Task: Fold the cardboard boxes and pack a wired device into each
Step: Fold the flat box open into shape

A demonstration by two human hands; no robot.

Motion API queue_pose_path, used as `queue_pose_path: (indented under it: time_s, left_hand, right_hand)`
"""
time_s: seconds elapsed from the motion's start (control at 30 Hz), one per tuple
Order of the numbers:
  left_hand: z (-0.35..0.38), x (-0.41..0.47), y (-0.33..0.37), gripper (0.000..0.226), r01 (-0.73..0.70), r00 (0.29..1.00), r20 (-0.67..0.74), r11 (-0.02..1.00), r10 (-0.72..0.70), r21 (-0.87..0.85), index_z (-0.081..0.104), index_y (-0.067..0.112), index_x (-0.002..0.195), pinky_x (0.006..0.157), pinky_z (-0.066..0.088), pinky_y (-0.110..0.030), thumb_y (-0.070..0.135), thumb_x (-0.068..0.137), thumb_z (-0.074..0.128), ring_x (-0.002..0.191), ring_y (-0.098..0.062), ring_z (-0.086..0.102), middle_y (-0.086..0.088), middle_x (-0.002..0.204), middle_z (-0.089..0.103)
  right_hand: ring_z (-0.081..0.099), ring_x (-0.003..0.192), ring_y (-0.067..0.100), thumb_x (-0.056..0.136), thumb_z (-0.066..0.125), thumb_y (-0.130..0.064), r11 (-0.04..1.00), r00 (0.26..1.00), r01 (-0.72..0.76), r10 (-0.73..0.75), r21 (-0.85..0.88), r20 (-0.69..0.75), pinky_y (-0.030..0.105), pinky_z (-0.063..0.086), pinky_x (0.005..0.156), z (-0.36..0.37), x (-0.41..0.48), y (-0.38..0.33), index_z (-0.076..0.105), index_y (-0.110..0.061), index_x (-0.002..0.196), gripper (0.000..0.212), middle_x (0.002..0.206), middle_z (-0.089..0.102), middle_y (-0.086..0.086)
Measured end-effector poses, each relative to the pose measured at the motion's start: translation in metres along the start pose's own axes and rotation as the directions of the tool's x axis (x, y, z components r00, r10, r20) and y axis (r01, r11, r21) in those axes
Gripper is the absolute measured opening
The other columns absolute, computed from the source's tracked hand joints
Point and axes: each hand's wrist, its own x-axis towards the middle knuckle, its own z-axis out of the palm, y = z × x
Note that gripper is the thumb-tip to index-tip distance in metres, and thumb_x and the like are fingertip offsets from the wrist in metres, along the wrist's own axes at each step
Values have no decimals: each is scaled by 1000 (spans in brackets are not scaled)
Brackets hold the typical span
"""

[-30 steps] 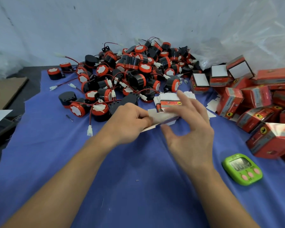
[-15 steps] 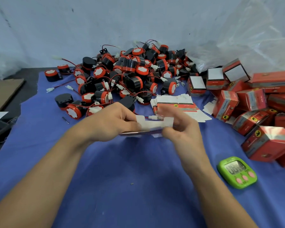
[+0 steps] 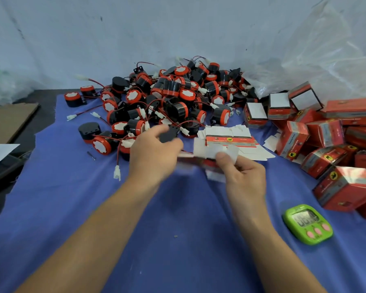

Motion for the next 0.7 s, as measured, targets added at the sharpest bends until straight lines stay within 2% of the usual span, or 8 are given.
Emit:
queue_pose_path:
  time_s: [0.07, 0.13, 0.2, 0.23, 0.3, 0.4, 0.53, 0.7]
  left_hand:
    - [13, -11, 3, 44, 77, 992, -81, 974, -96, -211, 57, 35, 134, 68, 41, -9, 38, 92, 68, 81, 26, 54, 32, 89, 53]
    - [27, -18, 6, 29, 208, 978, 79, 837, -194, -506, 60, 32, 119, 77, 50, -22, 42, 93, 67, 84, 12, 61, 26, 88, 62]
    - [37, -25, 11, 10, 392, 919, 322, 630, -228, -670, 67, 21, 101, 66, 58, -30, 30, 96, 66, 75, -9, 69, 11, 79, 72]
    - [38, -29, 11, 8, 438, 896, 382, 600, -227, -670, 70, 17, 99, 64, 62, -33, 23, 97, 65, 73, -15, 71, 1, 81, 76]
    - [37, -29, 5, 13, 462, 881, 410, 624, -238, -630, 74, 16, 101, 77, 64, -45, 16, 100, 61, 85, -24, 75, -13, 99, 80]
    - [21, -14, -7, 29, 515, 826, 544, 589, -146, -623, 74, 13, 115, 88, 62, -47, 28, 107, 50, 104, -31, 75, -16, 113, 77]
    - [7, 2, -23, 56, 608, 676, 737, 553, 16, -570, 59, 12, 142, 100, 58, -45, 48, 101, 46, 126, -34, 65, -17, 137, 66]
    - [-1, 1, -36, 49, 595, 615, 758, 503, 216, -626, 72, 17, 131, 95, 58, -41, 45, 91, 71, 122, -30, 68, -13, 134, 69]
  right_hand:
    - [51, 65, -7, 96, 72, -27, 991, 984, 125, -131, -56, -122, 16, 44, 62, 3, -5, 0, 74, -23, 69, 28, 65, 63, -22]
    - [59, 71, -10, 91, 71, -28, 977, 974, 200, -206, -74, -98, 11, 45, 68, 10, -16, -2, 80, -34, 83, 14, 77, 71, -25]
    - [66, 78, -7, 84, 72, -27, 972, 983, 173, -162, -158, 85, 11, 47, 70, 18, -24, 0, 80, -43, 103, 27, 89, 76, -17]
    - [67, 79, -4, 80, 74, -28, 956, 971, 166, -117, -241, 207, 13, 48, 70, 20, -25, 1, 76, -47, 112, 37, 91, 75, -17]
    - [67, 83, 0, 73, 77, -29, 937, 930, 149, -24, -317, 366, 19, 52, 75, 19, -23, 1, 68, -52, 123, 56, 96, 75, -19]
    - [71, 93, 4, 63, 75, -29, 962, 947, 84, 3, -258, 322, 34, 61, 85, 13, -15, -3, 62, -57, 127, 71, 108, 75, -19]
    - [55, 126, -5, 58, 76, -38, 938, 972, 167, -104, -304, 213, 28, 54, 98, 7, -10, -5, 50, -63, 136, 86, 136, 55, -35]
    - [57, 129, 3, 49, 87, -41, 942, 925, 193, -81, -276, 371, 34, 56, 100, 9, -11, -9, 31, -65, 147, 115, 145, 54, -23]
